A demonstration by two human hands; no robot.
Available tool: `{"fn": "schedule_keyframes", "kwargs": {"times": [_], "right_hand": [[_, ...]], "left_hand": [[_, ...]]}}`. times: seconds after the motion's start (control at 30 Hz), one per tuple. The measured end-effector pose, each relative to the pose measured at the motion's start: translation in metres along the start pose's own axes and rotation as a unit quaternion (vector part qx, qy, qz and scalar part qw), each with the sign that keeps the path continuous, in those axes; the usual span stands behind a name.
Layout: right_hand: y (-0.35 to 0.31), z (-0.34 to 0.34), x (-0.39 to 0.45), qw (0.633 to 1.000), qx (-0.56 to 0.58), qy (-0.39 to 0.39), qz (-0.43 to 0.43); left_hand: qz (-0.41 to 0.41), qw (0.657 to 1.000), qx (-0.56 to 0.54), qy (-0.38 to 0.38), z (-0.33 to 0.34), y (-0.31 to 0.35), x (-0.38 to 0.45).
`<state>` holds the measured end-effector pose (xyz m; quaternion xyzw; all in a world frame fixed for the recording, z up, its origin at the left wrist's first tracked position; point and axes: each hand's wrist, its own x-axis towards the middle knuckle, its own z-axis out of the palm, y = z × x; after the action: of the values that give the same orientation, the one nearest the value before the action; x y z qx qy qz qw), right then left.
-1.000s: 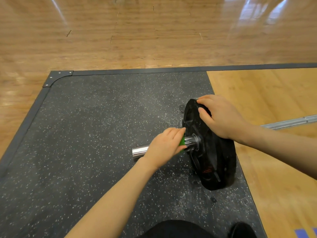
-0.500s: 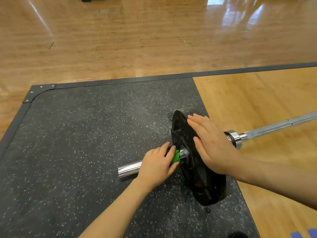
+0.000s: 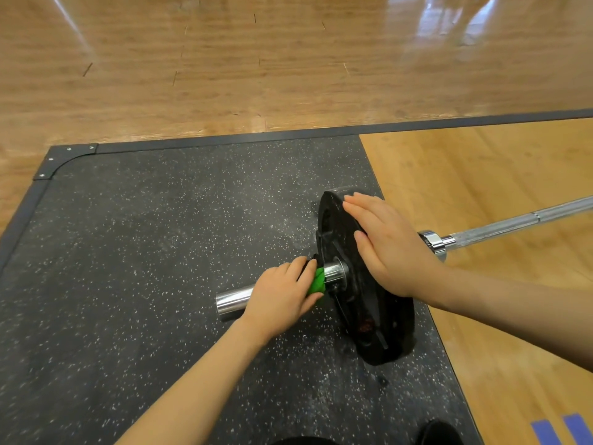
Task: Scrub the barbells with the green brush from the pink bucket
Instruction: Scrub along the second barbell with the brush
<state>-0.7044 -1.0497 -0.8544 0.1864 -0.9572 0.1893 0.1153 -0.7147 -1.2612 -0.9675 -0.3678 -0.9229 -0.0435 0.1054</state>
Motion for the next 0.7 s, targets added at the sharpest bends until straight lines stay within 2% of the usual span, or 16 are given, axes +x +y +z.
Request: {"fn": "schedule_keyframes", "kwargs": {"times": [0.3,0.7], "right_hand": [[0.002,-0.002,0.011,1.0,-0.002,-0.012,0.01],[0.006,-0.006,0.038,0.998,0.002,-0.057,0.035]], "left_hand": [[-0.014,1.0,0.011,-0.018,0.005,0.017,0.025],[0.001,1.0,0.025,0.011,0.004,-0.02,-0.006]]}}
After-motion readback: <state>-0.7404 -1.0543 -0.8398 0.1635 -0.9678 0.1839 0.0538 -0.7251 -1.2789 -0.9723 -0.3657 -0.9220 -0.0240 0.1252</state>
